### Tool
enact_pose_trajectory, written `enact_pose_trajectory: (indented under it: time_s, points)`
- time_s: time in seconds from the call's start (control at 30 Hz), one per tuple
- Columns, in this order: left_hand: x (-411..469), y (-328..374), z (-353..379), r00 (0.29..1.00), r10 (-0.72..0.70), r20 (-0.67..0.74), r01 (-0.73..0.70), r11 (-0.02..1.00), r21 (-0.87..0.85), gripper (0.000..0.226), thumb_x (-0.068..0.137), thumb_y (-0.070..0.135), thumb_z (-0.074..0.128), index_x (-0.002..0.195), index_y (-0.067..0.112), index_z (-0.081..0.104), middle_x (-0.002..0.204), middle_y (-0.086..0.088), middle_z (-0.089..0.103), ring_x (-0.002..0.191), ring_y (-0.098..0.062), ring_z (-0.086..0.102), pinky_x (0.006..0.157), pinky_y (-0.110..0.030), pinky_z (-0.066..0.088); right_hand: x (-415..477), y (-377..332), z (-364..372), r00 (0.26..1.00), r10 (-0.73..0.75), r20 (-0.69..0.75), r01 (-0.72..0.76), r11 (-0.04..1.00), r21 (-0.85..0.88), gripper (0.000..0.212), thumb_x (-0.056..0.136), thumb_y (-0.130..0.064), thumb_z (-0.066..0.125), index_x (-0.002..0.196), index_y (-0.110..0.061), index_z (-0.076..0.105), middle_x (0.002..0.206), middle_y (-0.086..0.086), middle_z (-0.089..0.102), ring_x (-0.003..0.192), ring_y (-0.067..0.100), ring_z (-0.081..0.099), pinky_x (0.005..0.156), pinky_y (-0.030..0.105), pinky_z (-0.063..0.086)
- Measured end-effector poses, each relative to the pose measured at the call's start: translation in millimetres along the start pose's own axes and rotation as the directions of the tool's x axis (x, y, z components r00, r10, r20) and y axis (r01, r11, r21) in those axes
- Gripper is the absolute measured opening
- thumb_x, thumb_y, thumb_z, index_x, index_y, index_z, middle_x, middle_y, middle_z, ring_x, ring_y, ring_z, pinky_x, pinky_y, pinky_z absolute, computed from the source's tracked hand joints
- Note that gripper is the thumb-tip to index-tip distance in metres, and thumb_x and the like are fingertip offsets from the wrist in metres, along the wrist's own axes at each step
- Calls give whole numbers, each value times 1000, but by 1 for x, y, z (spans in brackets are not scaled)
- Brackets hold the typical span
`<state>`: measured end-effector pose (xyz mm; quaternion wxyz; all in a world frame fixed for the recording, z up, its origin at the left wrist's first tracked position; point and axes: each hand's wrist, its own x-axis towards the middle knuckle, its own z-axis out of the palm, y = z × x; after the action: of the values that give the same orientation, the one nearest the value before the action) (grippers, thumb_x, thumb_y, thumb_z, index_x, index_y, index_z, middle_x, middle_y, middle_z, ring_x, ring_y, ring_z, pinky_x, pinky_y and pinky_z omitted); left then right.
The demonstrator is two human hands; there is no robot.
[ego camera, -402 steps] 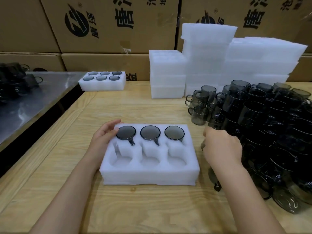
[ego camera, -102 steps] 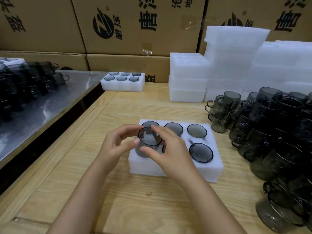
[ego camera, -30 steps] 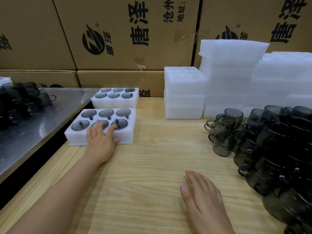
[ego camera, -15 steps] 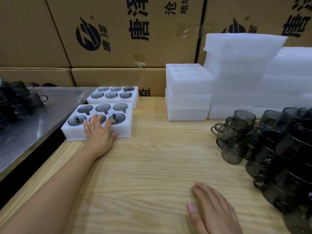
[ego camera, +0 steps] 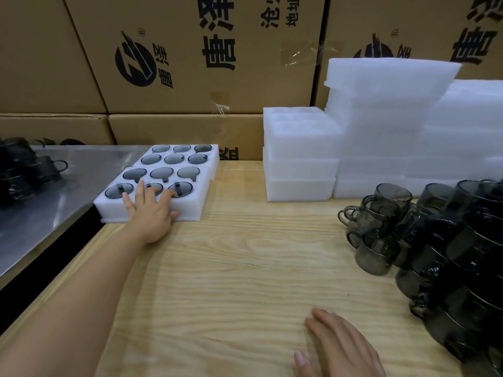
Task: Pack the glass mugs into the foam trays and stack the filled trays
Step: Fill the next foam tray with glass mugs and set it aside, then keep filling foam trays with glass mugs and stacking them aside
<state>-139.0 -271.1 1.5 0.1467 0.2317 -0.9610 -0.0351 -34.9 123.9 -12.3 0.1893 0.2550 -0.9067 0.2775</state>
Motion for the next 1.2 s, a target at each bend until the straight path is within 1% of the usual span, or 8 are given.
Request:
enact_pose_trajectory:
  time_s: [0.2, 0.37, 0.57, 0.67, 0.8, 1.0, 1.1, 1.2]
  points:
    - [14, -6, 5, 1000, -10, 25, 10, 1000, -14, 37, 94, 37, 51, 129, 27, 41, 152, -8, 18, 144, -28, -18, 109, -58, -16, 3, 1, 2, 996, -48, -71, 47, 999, -5, 83, 91, -63, 9, 73, -16, 75, 91, -3, 73, 111, 3, 45, 103, 6, 11]
    - [1, 15, -10, 994, -93, 59, 91, 995, 42, 60, 89, 35, 54, 143, 30, 27, 153, -11, 13, 144, -33, -16, 112, -58, -11, 1, 2, 3, 996, -31, -87, 25, 997, -67, 84, 90, -62, 6, 73, -17, 75, 90, -4, 73, 94, 11, 47, 104, 7, 8]
    - [-21, 117, -35, 862, 460, -211, -491, 863, -124, 77, 81, 20, 60, 148, 17, 23, 155, -8, 20, 147, -24, 1, 114, -53, -6, 0, 5, 2, 997, -58, -58, 50, 992, -120, 67, 88, -57, 25, 70, -17, 75, 88, -3, 73, 93, 12, 47, 102, 11, 14]
    - [-2, 184, -58, 855, 435, -282, -490, 856, -164, 75, 88, 20, 53, 151, 18, 13, 160, -2, 8, 148, -19, -2, 116, -51, -3, 1, 7, 2, 984, -141, -112, 122, 979, -166, 56, 74, -57, 37, 66, -18, 75, 84, -4, 73, 91, 11, 47, 84, 18, 33]
    - [26, 236, -74, 923, 362, -131, -377, 919, -115, 71, 90, 9, 40, 152, 18, 6, 161, 4, 1, 147, -15, -5, 115, -56, -7, 6, 6, -1, 980, -148, -134, 117, 970, -211, 86, 95, -53, 5, 59, -18, 74, 78, -6, 73, 80, 13, 68, 71, 23, 36]
    - [37, 246, -80, 855, 428, -292, -429, 901, 61, 47, 93, 16, 53, 138, 15, 40, 131, -3, 42, 133, -18, 30, 112, -59, -10, 6, 6, 4, 971, -142, -190, 92, 964, -249, 80, 93, -52, 13, 54, -16, 73, 75, -7, 73, 68, 14, 71, 70, 24, 36]
    - [29, 243, -90, 809, 477, -343, -494, 868, 40, 43, 90, 24, 60, 132, 16, 50, 120, -2, 49, 123, -18, 43, 112, -55, -13, 4, 8, 7, 986, -122, -115, 95, 971, -219, 54, 64, -55, 37, 58, -17, 74, 78, -5, 73, 69, 15, 71, 71, 25, 35]
    - [3, 243, -102, 688, 514, -512, -553, 828, 87, 39, 81, 21, 68, 117, 6, 62, 104, -10, 59, 97, -26, 60, 112, -57, 11, -2, 6, 6, 999, -49, -14, 46, 984, -170, 54, 55, -54, 37, 64, -17, 75, 83, -5, 73, 74, 16, 72, 74, 26, 34]
